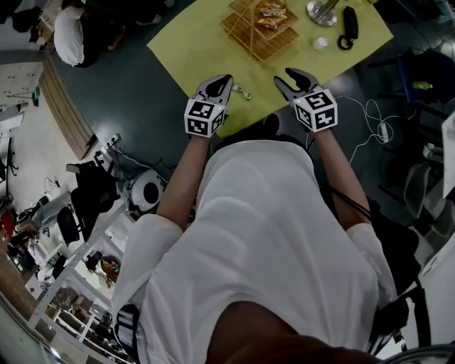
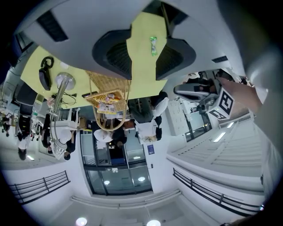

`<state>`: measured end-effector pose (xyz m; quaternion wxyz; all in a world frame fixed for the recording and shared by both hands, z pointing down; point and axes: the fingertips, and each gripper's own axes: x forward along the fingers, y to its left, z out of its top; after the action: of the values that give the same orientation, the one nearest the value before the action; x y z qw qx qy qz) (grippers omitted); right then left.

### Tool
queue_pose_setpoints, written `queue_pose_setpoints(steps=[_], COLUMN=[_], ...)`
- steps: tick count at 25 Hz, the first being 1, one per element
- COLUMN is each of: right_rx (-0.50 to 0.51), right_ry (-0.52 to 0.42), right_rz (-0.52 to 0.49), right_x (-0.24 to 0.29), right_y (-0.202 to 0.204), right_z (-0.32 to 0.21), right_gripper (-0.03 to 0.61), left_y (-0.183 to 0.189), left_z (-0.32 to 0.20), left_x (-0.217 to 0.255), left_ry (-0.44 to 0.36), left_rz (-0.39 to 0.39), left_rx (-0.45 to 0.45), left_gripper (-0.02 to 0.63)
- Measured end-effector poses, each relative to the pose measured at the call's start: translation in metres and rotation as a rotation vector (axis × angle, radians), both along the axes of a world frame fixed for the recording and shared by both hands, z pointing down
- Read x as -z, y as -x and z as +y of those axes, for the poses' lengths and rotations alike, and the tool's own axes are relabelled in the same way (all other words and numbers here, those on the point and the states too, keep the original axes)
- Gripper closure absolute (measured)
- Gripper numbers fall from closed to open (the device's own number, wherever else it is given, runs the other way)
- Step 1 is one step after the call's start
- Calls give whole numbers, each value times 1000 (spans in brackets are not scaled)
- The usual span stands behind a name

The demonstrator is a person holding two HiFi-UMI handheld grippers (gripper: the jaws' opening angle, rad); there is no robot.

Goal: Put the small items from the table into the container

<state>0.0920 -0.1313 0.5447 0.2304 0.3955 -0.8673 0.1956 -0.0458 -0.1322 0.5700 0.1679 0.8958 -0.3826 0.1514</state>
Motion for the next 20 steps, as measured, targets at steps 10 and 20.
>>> queue_pose_setpoints(steps=[10, 20], right_rx=[-106, -237], right_ry=[94, 167], right_rz=[-50, -86], right_x=[-21, -36], right_y=[-5, -15], right_z=[45, 73], right_gripper=[399, 399], left_y=[8, -14], left_z=[9, 26], left_x=[-95, -191], left_ry=[95, 199], left_rz=[-215, -397], left_rx=[-242, -596], left_gripper=[567, 511])
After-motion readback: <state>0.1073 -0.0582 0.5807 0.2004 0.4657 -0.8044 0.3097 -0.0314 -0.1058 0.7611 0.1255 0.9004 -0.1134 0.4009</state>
